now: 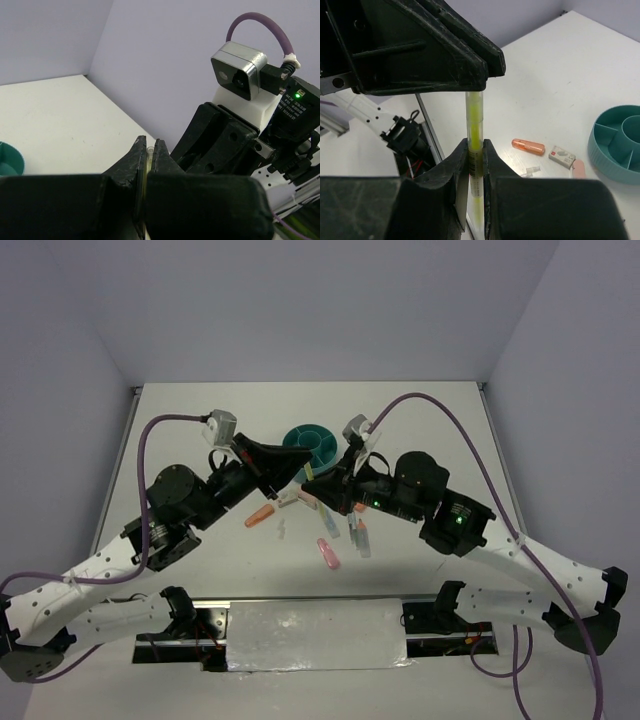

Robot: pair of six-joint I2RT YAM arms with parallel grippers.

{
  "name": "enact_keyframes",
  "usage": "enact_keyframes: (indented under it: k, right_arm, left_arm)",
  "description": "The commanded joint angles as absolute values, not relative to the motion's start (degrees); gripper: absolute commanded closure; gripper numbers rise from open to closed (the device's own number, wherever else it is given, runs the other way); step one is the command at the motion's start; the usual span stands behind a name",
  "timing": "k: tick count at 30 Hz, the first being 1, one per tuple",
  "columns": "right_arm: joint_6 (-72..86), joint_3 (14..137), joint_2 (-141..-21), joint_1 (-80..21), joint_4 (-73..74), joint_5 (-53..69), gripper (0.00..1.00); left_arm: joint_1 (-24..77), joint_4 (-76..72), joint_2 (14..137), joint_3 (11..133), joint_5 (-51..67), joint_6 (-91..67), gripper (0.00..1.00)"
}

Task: Sort the stationery into containers
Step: Close the pen cap on the pen.

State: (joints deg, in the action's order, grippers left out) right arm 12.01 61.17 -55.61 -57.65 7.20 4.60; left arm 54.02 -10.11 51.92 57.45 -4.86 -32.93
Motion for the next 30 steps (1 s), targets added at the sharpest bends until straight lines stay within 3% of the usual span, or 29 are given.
enact_keyframes:
  k: [1, 14, 18, 20, 21, 24, 28, 30]
  right_arm:
    - [9.23, 70.12, -57.39, -55.38, -0.88, 4.21, 1.0]
    - [8.35, 78.75, -61.87, -50.89, -0.44, 8.88, 1.0]
    - [7.56, 74.64, -62.75, -50.01, -0.44, 8.44, 1.0]
    - [7.91, 67.79, -63.1, -50.1, -2.36, 6.86, 1.0]
    - [8.08, 63.5, -63.63, -50.01, -4.9, 6.25, 1.0]
    - [8.18, 59.34, -65.56, -49.83, -9.12, 2.3, 1.0]
    - [5.02, 57.75, -69.25, -48.52, -17.11, -5.7, 1.0]
    - [3.08, 56.35, -72.66, -46.15, -26.04, -6.24, 1.0]
  left_arm:
    - [57.21, -3.34, 52.82, 52.39, 3.6, -37.61, 1.0]
    - [63.89, 0.7, 55.19, 48.43, 1.06, -41.05, 1.0]
    - [64.42, 11.04, 54.49, 55.52, -11.92, -39.47, 1.0]
    - [64.34, 21.15, 55.36, 65.76, -27.46, -39.46, 0.78]
    - [64.25, 23.7, 55.89, 69.31, -32.64, -38.24, 0.47]
    - [63.9, 27.77, 58.44, 83.72, -49.36, -33.25, 0.01]
    - [63.72, 29.35, 61.08, 100.6, -61.07, -27.78, 0.01]
    - [63.72, 27.34, 59.07, 98.02, -60.13, -25.59, 0.01]
